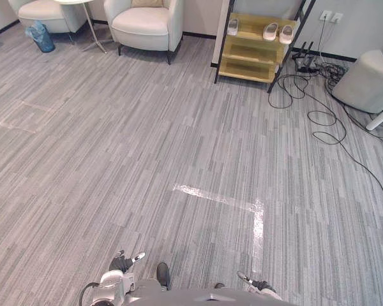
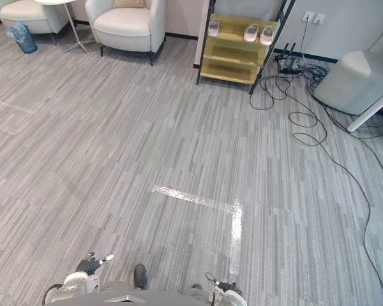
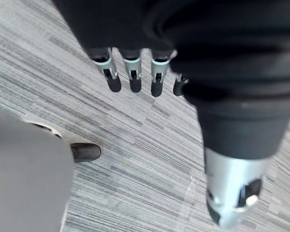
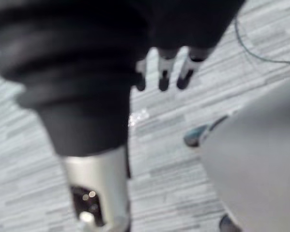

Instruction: Pick up cushions and gather them together orderly.

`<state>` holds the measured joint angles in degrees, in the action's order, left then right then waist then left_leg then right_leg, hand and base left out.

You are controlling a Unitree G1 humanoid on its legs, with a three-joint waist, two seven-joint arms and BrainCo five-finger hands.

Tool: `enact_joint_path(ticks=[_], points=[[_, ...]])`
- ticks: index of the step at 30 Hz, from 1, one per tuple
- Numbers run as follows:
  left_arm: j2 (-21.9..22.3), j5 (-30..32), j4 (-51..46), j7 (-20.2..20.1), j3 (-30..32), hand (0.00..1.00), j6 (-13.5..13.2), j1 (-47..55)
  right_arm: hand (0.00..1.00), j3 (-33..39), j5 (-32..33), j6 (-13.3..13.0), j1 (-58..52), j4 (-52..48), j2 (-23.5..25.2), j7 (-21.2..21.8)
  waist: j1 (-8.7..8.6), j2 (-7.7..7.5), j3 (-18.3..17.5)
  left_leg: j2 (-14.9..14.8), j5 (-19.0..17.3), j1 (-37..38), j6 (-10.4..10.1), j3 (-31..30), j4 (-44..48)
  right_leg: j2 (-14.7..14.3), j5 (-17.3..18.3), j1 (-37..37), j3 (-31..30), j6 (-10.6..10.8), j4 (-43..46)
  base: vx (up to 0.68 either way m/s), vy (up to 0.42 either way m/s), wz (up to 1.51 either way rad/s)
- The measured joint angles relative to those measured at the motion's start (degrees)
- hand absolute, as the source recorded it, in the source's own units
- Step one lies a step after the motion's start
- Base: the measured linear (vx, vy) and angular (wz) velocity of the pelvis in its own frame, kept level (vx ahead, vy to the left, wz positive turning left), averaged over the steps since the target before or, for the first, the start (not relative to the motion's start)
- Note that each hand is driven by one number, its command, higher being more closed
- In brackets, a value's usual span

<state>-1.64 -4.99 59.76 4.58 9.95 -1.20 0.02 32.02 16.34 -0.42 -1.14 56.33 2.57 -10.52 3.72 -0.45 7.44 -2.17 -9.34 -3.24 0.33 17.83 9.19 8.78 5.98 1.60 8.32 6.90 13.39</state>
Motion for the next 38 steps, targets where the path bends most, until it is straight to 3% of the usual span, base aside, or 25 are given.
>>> enact_joint_path(ticks=[1,3,5,7,9,12,13,14,15,17,19,21,25,27,29,30,31,32,33,35,38], points=[[0.1,0.0,0.0,0.0,0.0,0.0,0.0,-0.1,0.0,-0.1,0.1,0.0,0.0,-0.4,-0.1,0.0,-0.01,0.21,0.1,-0.2,-0.4,0.0,0.0,0.2,0.3,0.0,0.1,0.9,0.1,-0.1,1.7,0.04,0.051,-0.24],[0.2,0.0,0.0,0.0,-1.6,0.0,0.0,-0.8,0.0,-0.6,0.2,-0.4,-0.4,-1.6,-0.9,0.0,-0.67,0.95,1.0,-0.7,-2.9,1.2,0.1,0.2,2.7,2.1,1.5,10.7,1.3,-1.7,21.8,0.17,0.098,-0.16],[-0.1,0.0,0.0,0.0,-1.6,0.0,0.0,-0.9,0.0,-1.2,0.2,-0.5,-0.5,-1.4,-1.0,0.0,-0.84,0.23,1.4,-0.8,-4.2,2.9,0.1,0.3,3.7,3.1,4.9,13.4,2.9,-2.0,28.0,0.24,0.042,0.06],[0.0,0.0,0.0,0.0,-1.6,0.0,0.0,-1.1,0.0,-1.9,0.2,-0.5,-0.4,-1.3,-1.2,0.1,-1.03,0.17,1.5,-1.3,-4.4,5.6,-0.2,0.6,2.6,2.8,8.1,15.3,6.8,-2.7,25.5,0.23,-0.02,0.05],[0.2,0.0,0.0,0.0,-1.6,0.0,0.0,-1.4,0.0,-2.7,0.1,-0.6,0.6,-1.3,-1.8,0.2,-1.38,0.87,1.9,-3.0,-4.7,6.9,-1.6,1.1,1.2,0.7,7.3,18.9,9.0,-3.3,18.6,0.27,-0.122,-0.13],[0.2,0.0,0.0,0.0,-1.8,0.0,0.0,-1.5,0.0,-4.3,0.1,-0.6,1.0,-1.1,-2.1,0.3,-2.04,0.75,2.1,-4.0,-4.7,8.9,-4.4,0.9,-0.7,-1.1,0.7,20.5,8.2,-4.1,6.9,0.32,-0.201,0.08],[0.5,0.1,0.1,0.0,-1.7,0.0,0.0,-1.4,0.0,-4.9,0.1,-0.6,0.4,-0.9,-2.1,0.5,-2.14,0.12,2.0,-4.1,-5.8,10.8,-6.4,-0.2,-1.0,-0.9,-6.4,19.9,6.9,-4.8,5.6,0.41,-0.309,0.34],[0.7,0.1,0.3,0.0,-1.4,0.0,0.0,-1.4,0.0,-4.9,0.1,-0.6,0.1,-0.9,-2.2,0.5,-2.27,0.57,2.1,-5.0,-6.0,11.5,-6.9,-0.7,-1.0,-1.2,-5.7,20.0,7.5,-5.3,7.5,0.48,-0.39,0.43],[1.8,0.1,0.5,0.0,-1.1,0.0,0.0,-1.6,0.0,-4.8,0.0,-0.6,0.2,-1.0,-3.0,0.6,-2.38,2.35,2.0,-6.8,-5.5,11.5,-8.0,-0.8,-0.4,-1.8,-2.2,20.1,9.4,-6.1,10.1,0.37,-0.338,0.31],[3.3,0.2,0.5,0.0,-0.9,0.0,-0.1,-1.6,0.0,-4.7,-0.1,-0.6,0.2,-1.2,-3.4,0.9,-2.56,3.61,1.9,-9.6,-5.1,9.4,-7.9,-1.1,4.8,-3.1,1.1,19.3,11.0,-6.9,11.6,0.43,-0.398,0.37],[3.9,0.5,-0.5,-0.5,-0.5,0.0,0.0,-1.6,0.0,-4.7,-0.2,-0.5,-0.3,-1.3,-3.1,1.4,-3.38,3.71,2.1,-14.4,-3.0,2.1,-5.1,-5.1,23.4,-4.9,3.7,14.5,13.2,-8.1,10.7,0.36,-0.311,0.46],[4.0,0.7,-2.9,-1.2,0.0,0.0,-0.2,-1.7,0.0,-5.0,-0.2,-0.7,-0.5,-1.3,-2.8,1.6,-2.29,2.66,2.8,-17.4,-2.1,-5.5,-3.8,-7.0,44.7,-6.1,5.5,7.8,13.7,-9.3,8.8,0.3,-0.198,-0.05],[4.7,0.9,-3.4,-1.1,-0.1,0.0,-0.2,-2.9,0.0,-6.7,-0.3,-0.7,0.1,-1.4,-3.0,1.6,-1.81,2.75,2.8,-16.0,-2.5,-12.8,-3.9,-6.4,44.9,-6.1,5.5,4.1,12.3,-9.3,5.4,0.23,-0.056,-0.19],[4.9,2.1,-3.6,-1.1,-0.1,0.0,-0.1,-3.3,0.0,-6.8,-0.3,-0.6,0.4,-1.4,-2.9,1.5,-1.49,2.52,3.0,-14.2,-3.4,-13.7,-4.6,-7.1,38.3,-5.9,5.4,2.8,11.3,-9.1,4.6,0.18,0.072,-0.23],[5.6,3.0,-3.3,-1.1,-1.3,0.0,0.0,-3.7,0.0,-7.2,-0.6,-0.5,1.1,-1.4,-2.6,1.3,-1.39,2.39,3.0,-9.8,-3.7,-12.9,-5.6,-9.7,24.9,-5.4,5.2,2.1,9.9,-8.8,4.2,0.15,0.161,-0.38],[5.6,3.4,-2.8,-1.1,-2.3,0.0,-0.1,-3.7,0.0,-7.7,-1.0,-0.5,1.6,-1.4,-2.6,1.3,-1.2,2.82,2.7,-7.9,1.1,-11.4,-5.3,-11.5,16.3,-5.8,5.0,2.4,8.7,-7.4,4.1,0.1,0.162,-0.5],[5.6,3.8,-2.5,-1.1,-2.4,0.0,0.0,-3.6,0.0,-8.0,-1.0,-0.5,1.6,-1.4,-2.7,1.4,-1.16,3.46,2.3,-7.5,4.0,-11.1,-4.8,-11.9,13.8,-6.5,5.2,2.5,8.0,-6.7,4.0,0.14,0.215,-0.53],[5.3,4.4,-1.6,-1.1,-2.3,0.0,0.0,-3.8,0.0,-9.0,-1.2,-0.5,2.1,-1.5,-2.4,1.4,-1.34,2.98,2.1,-7.0,2.7,-9.8,-4.9,-11.7,11.7,-6.5,5.3,2.5,6.5,-5.4,3.8,0.13,0.176,-0.3],[4.6,5.1,-1.5,-1.0,-2.4,0.0,0.0,-4.0,0.0,-9.2,-2.3,-0.5,1.9,-1.6,-1.3,1.4,-1.64,1.16,1.9,-5.7,3.0,-9.0,-4.4,-10.8,10.1,-5.1,4.9,2.5,6.0,-4.8,3.2,0.15,0.217,-0.22],[4.3,5.3,-1.3,-1.1,-2.8,0.0,0.0,-3.8,0.0,-9.3,-3.0,-0.5,1.5,-1.5,-0.4,1.4,-1.43,-0.22,1.2,-4.6,2.8,-8.4,-4.0,-9.7,9.6,-4.1,4.8,2.3,4.8,-4.6,2.7,0.08,0.168,-0.12],[3.8,5.4,-0.5,-1.1,-2.9,0.0,0.0,-3.6,0.0,-9.3,-3.3,-0.5,1.4,-1.4,0.3,1.6,-1.35,-0.85,0.5,-3.1,3.0,-6.6,-3.0,-7.9,7.2,-3.0,3.9,2.0,3.3,-3.3,0.9,0.02,0.103,-0.18]])
